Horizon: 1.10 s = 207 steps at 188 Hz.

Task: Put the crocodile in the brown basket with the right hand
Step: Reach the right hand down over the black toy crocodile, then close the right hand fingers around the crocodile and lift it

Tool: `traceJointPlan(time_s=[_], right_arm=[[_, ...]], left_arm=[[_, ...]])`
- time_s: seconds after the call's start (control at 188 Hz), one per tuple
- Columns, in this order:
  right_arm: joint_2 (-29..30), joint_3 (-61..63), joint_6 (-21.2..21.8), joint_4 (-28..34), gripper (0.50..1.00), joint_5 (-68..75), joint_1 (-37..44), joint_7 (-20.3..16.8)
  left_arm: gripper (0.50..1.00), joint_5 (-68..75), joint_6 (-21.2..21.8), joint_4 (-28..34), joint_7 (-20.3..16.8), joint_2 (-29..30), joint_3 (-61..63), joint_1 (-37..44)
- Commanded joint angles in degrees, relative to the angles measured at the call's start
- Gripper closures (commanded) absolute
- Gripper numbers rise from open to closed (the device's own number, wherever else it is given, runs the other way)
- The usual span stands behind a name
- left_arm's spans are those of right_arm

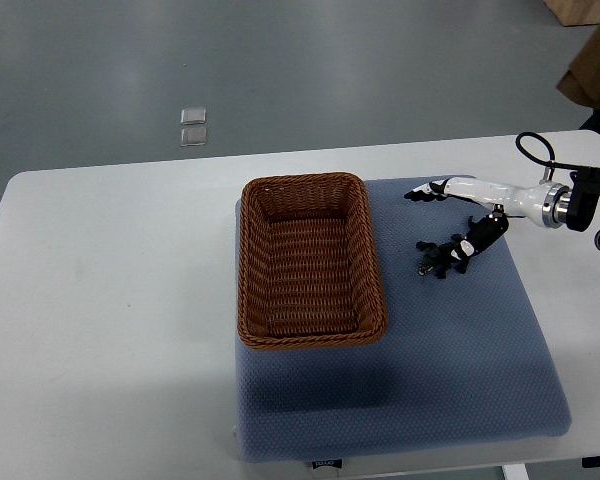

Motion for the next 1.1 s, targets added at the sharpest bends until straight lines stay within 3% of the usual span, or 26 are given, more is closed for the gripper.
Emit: traceJointPlan(time_s=[0.0,0.117,0.372,0.739,1.095], right_arm=[[-1.0,-3.7,-3.8,0.1,0.57,-2.5,0.2,0.2],[-1.5,-5.8,-7.1,0.1,0.57,-4.3,0.2,0.5],[-2.7,-7.3,-9.0,0.0,0.572,-7.4,0.2,0.7],[-3.0,-12.6,-16.8,-0.6,0.576,-12.5,0.7,1.0],[-2.8,-13.8,-17.6,-1.0,0.621,-14.0,0.9,1.1]], left_arm=[[0.5,0.0,0.0,0.0,0.0,0.0,0.0,0.0],[0.5,0.0,0.0,0.0,0.0,0.0,0.0,0.0],[0.5,0.0,0.0,0.0,0.0,0.0,0.0,0.0],[0.5,0.0,0.0,0.0,0.0,0.0,0.0,0.0],[0.5,0.0,0.0,0.0,0.0,0.0,0.0,0.0]])
